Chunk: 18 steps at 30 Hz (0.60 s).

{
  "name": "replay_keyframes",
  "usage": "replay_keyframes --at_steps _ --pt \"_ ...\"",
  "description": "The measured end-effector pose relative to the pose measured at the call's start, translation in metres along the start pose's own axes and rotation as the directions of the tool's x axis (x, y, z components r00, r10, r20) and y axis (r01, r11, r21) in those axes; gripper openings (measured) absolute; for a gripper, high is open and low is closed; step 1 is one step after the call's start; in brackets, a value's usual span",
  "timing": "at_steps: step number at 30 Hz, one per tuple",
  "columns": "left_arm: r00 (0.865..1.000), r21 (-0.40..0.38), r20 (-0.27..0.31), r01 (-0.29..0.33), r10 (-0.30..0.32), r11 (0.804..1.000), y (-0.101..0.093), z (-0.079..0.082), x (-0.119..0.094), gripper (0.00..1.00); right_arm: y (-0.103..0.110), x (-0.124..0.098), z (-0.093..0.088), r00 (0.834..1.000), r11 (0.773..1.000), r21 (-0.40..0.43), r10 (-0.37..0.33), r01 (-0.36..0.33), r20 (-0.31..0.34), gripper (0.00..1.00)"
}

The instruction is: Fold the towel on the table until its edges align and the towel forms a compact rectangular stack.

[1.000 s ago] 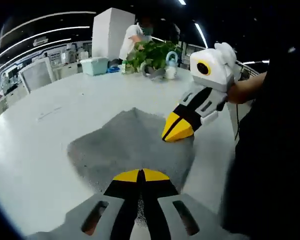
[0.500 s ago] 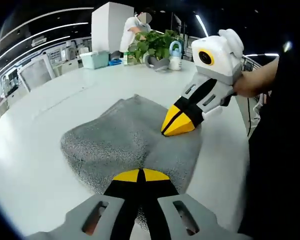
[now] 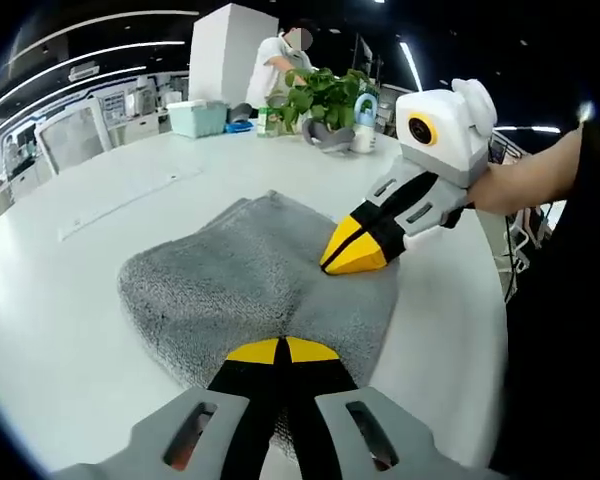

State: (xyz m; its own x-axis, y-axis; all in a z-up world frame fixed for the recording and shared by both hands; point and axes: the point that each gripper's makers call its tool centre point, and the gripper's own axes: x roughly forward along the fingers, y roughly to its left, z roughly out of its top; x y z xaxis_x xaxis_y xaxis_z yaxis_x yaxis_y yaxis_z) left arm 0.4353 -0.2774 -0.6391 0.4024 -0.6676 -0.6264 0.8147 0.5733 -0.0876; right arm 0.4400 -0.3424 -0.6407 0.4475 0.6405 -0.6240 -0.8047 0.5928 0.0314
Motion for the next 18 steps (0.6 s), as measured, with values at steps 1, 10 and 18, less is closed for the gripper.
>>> replay_keyframes --at_steps 1,10,18 --pt "1.0 0.005 -0.001 0.004 -0.004 1.0 0.002 0.001 0.002 0.01 -0.003 0.001 0.001 1.0 1.0 0.002 -0.002 0.002 0.002 0.0" --pt "1.0 -0.029 0.014 0.011 -0.011 1.0 0.015 0.009 0.011 0.01 -0.019 0.007 0.006 0.999 1.0 -0.001 -0.031 0.031 0.012 0.0" --pt "0.999 -0.05 0.038 0.027 -0.025 0.998 0.013 0.013 0.003 0.02 -0.02 -0.004 0.012 0.992 0.984 0.172 0.03 -0.05 0.119 0.0"
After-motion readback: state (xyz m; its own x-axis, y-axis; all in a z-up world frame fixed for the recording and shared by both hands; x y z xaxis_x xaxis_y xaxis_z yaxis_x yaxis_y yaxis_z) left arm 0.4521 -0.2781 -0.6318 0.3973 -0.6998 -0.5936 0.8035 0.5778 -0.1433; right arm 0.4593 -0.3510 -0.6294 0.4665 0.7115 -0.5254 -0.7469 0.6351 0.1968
